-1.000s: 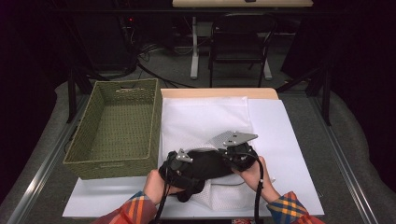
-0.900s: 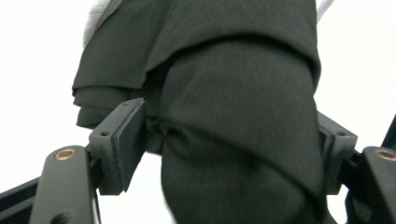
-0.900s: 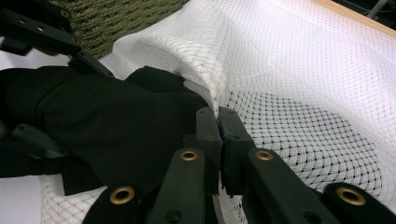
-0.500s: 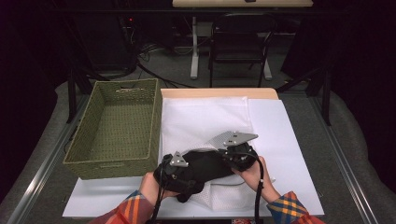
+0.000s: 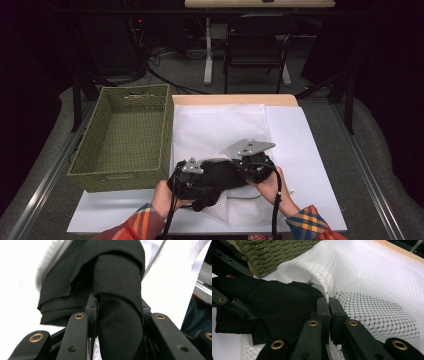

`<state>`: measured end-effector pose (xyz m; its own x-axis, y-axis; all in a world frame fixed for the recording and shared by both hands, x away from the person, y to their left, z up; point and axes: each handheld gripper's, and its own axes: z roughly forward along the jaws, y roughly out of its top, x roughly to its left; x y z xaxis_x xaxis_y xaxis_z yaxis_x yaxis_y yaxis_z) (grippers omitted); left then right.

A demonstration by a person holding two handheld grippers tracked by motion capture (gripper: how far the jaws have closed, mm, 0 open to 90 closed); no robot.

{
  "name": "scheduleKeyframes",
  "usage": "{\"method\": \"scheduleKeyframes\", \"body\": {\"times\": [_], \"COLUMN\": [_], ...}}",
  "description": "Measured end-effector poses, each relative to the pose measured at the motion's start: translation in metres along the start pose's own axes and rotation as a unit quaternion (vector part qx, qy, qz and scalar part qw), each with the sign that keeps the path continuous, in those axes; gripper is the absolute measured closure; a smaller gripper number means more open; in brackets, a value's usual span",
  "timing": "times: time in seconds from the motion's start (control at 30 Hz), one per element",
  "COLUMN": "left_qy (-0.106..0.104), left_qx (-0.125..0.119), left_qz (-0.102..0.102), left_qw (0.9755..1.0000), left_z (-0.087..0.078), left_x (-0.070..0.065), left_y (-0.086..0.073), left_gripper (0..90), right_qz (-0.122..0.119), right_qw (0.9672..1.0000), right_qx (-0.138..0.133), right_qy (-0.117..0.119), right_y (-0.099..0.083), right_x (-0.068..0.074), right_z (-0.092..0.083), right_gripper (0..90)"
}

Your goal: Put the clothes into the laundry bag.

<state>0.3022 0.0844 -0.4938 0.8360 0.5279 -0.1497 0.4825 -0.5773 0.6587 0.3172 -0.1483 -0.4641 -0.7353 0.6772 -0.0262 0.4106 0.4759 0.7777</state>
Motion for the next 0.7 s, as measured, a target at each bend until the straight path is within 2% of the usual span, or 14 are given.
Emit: {"method": "scheduleKeyframes", "body": {"times": [0.4,0.7], "left_qy": [-0.006,-0.008], "left_qx": [-0.024,-0.014], "left_qz": [-0.009,-0.010], "left_qw": [0.9997,0.9998], "left_z": [0.003,0.014], "left_x": [0.001,0.004], "left_y": [0.018,0.024], "left_gripper": [65.7,64.6], "right_qz": [-0.002,0.003], "right_qw": [1.0000,0.9999], "right_qx": [-0.007,-0.010], "right_qy": [0.003,0.003], "right_y": [0.006,0.006], "right_x": [0.004,0.003], "right_z": [-0.003,-0.004], "right_gripper": [88.5,88.5]}}
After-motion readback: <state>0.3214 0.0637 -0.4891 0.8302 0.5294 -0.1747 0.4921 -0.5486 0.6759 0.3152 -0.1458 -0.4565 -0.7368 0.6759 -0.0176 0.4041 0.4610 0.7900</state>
